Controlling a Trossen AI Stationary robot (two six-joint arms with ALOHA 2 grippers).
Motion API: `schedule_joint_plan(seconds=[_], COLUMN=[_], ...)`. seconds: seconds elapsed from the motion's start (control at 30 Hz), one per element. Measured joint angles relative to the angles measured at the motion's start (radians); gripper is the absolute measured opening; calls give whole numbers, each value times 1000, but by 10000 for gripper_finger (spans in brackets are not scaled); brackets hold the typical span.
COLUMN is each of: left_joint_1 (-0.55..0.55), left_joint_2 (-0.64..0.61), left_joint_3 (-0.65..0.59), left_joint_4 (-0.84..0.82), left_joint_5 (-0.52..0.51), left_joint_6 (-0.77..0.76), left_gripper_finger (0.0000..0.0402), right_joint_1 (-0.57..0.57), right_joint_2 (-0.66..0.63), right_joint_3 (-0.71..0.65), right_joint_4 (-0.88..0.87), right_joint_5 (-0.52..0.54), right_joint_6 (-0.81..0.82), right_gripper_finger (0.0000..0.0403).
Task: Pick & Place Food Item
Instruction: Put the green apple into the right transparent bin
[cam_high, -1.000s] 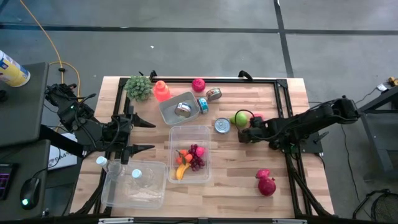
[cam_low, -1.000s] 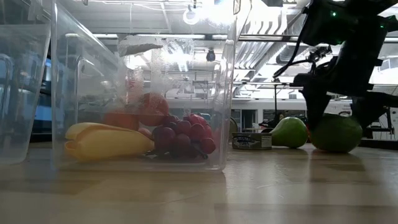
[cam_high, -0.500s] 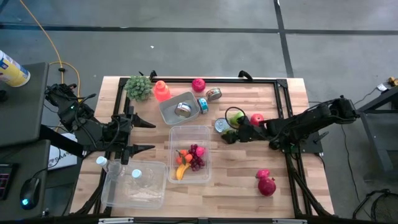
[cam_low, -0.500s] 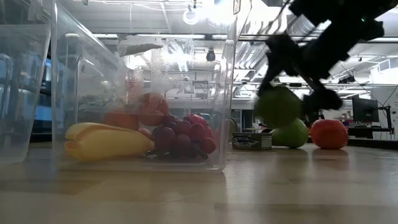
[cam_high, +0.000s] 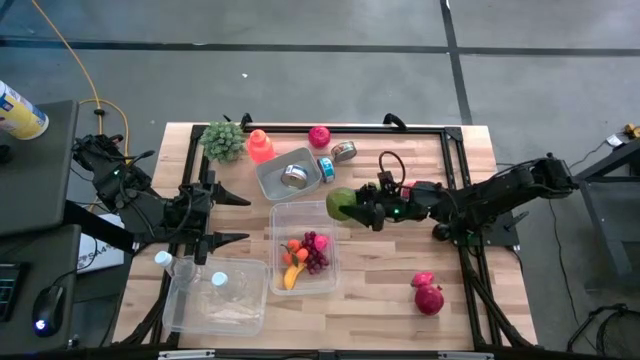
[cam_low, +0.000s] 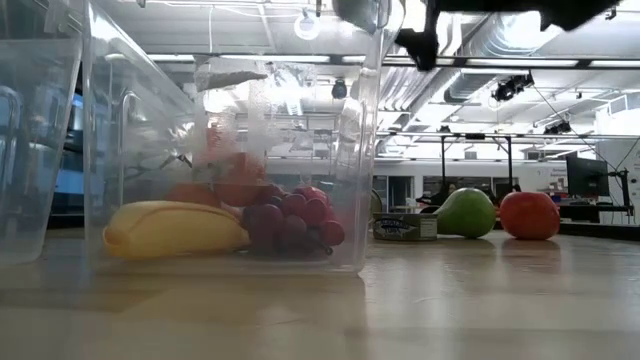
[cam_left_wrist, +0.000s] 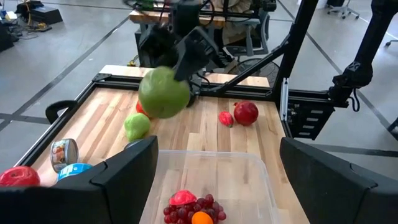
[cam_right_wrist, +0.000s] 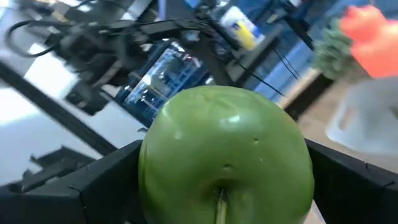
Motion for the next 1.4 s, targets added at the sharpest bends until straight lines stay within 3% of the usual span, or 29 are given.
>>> schedule_joint_plan(seconds=[0.1, 0.27, 0.47, 0.83, 1.4], left_joint_1=[0, 0, 0, 0, 0], left_joint_2=[0, 0, 1, 1, 2], left_joint_3=[0, 0, 0, 0, 0], left_joint_4=[0, 1, 5, 5, 6], left_joint_5=[0, 0, 0, 21, 21], left_joint_6=[0, 0, 4, 3, 20], left_gripper_finger=[327, 327, 327, 327, 327], right_joint_1=[22, 35, 43, 40, 40], right_joint_2=[0, 70, 175, 278, 309], right_joint_3=[87, 269, 406, 448, 447], right_joint_4=[-60, -351, -395, -362, -404], right_joint_5=[-39, -40, -50, -61, -1], right_joint_6=[-82, -157, -173, -136, -74], right_gripper_finger=[386, 386, 386, 397, 400])
